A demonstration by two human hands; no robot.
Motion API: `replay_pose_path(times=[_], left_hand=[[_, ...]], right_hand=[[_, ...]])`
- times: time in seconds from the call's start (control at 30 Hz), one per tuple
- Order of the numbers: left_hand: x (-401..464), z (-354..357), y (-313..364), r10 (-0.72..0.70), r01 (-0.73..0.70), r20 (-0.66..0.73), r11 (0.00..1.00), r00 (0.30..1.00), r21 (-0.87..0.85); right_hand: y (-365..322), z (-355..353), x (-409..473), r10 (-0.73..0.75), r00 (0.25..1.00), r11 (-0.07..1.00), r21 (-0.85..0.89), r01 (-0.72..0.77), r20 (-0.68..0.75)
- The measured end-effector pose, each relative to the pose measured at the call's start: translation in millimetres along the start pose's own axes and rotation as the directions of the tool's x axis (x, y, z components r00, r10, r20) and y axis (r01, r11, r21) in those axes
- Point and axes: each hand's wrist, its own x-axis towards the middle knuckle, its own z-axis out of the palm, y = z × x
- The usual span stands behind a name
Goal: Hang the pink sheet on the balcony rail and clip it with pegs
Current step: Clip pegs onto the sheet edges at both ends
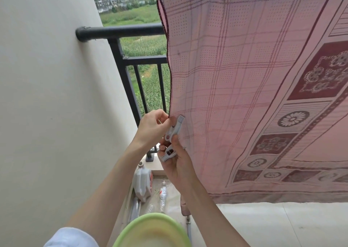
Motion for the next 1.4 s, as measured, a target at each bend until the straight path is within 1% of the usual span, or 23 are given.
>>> replay_pose_path(times=[0.1, 0.17, 0.23, 0.27, 0.3, 0.33, 0.37, 0.4, 0.43, 0.47, 0.53, 0.6, 0.67, 0.77, 0.87, 0.9, 0.97, 1.03, 1.17, 1.27, 1.33, 1.4], left_hand=[[-17, 13, -8, 0.048, -0.047, -0.041, 0.999, 0.998, 0.017], [-30, 21, -9, 0.072, -0.073, -0.044, 0.997, 0.996, -0.027], [-39, 24, -16, 0.057, -0.061, -0.043, 0.991, 0.997, -0.118], [-49, 28, -21, 0.027, -0.035, -0.039, 0.977, 0.999, -0.212], [-55, 31, -30, -0.019, 0.006, -0.034, 0.941, 0.999, -0.338], [-62, 32, -44, -0.084, 0.062, -0.027, 0.882, 0.996, -0.467], [-70, 36, -60, -0.162, 0.127, -0.013, 0.820, 0.987, -0.558], [-77, 42, -79, -0.236, 0.193, 0.004, 0.784, 0.972, -0.589], [-87, 51, -98, -0.288, 0.255, 0.032, 0.784, 0.957, -0.566], [-99, 61, -115, -0.315, 0.309, 0.074, 0.809, 0.946, -0.500], [-118, 86, -140, -0.322, 0.376, 0.204, 0.859, 0.924, -0.346], [-124, 106, -149, -0.299, 0.381, 0.294, 0.880, 0.908, -0.282], [-118, 123, -148, -0.267, 0.357, 0.319, 0.895, 0.909, -0.267], [-104, 146, -148, -0.150, 0.242, 0.342, 0.938, 0.928, -0.247], [-92, 165, -155, -0.167, 0.233, 0.270, 0.944, 0.948, -0.234], [-88, 169, -158, -0.180, 0.238, 0.253, 0.946, 0.951, -0.220], [-81, 172, -165, -0.179, 0.228, 0.230, 0.951, 0.957, -0.209], [-76, 171, -168, -0.149, 0.199, 0.232, 0.957, 0.961, -0.212], [-71, 167, -167, -0.081, 0.173, 0.296, 0.938, 0.952, -0.299], [-70, 165, -166, -0.078, 0.199, 0.339, 0.920, 0.938, -0.338], [-72, 164, -162, -0.108, 0.230, 0.313, 0.894, 0.943, -0.384], [-74, 163, -162, -0.156, 0.240, 0.222, 0.871, 0.962, -0.428]], right_hand=[[2, -10, -15, 0.079, 0.997, 0.995, -0.066, -0.077, 0.018], [-3, -19, -29, 0.112, 0.994, 0.985, -0.135, -0.110, 0.007], [-7, -28, -44, 0.122, 0.992, 0.974, -0.188, -0.124, -0.024], [-9, -36, -56, 0.130, 0.990, 0.970, -0.202, -0.139, -0.057], [-10, -46, -66, 0.146, 0.985, 0.963, -0.215, -0.162, -0.092], [-7, -58, -74, 0.166, 0.976, 0.955, -0.226, -0.195, -0.140], [-3, -71, -84, 0.194, 0.962, 0.946, -0.223, -0.235, -0.193], [0, -86, -90, 0.227, 0.942, 0.939, -0.202, -0.280, -0.249], [3, -100, -100, 0.258, 0.916, 0.931, -0.173, -0.321, -0.308], [5, -115, -109, 0.277, 0.885, 0.925, -0.145, -0.351, -0.373], [6, -143, -118, 0.268, 0.828, 0.920, -0.126, -0.372, -0.493], [4, -164, -122, 0.222, 0.783, 0.913, -0.157, -0.376, -0.581], [-4, -179, -123, 0.165, 0.764, 0.901, -0.219, -0.374, -0.624], [-18, -186, -124, 0.077, 0.784, 0.874, -0.337, -0.351, -0.617], [-27, -185, -126, -0.001, 0.790, 0.756, -0.517, -0.401, -0.614], [-29, -185, -127, -0.019, 0.789, 0.720, -0.556, -0.416, -0.614], [-31, -189, -129, -0.055, 0.791, 0.681, -0.602, -0.417, -0.610], [-34, -193, -132, -0.072, 0.789, 0.681, -0.608, -0.408, -0.610], [-34, -200, -133, -0.067, 0.776, 0.744, -0.550, -0.380, -0.627], [-33, -200, -132, -0.080, 0.780, 0.744, -0.558, -0.368, -0.621], [-33, -197, -133, -0.087, 0.795, 0.716, -0.592, -0.369, -0.600], [-32, -195, -132, -0.095, 0.803, 0.672, -0.633, -0.384, -0.589]])
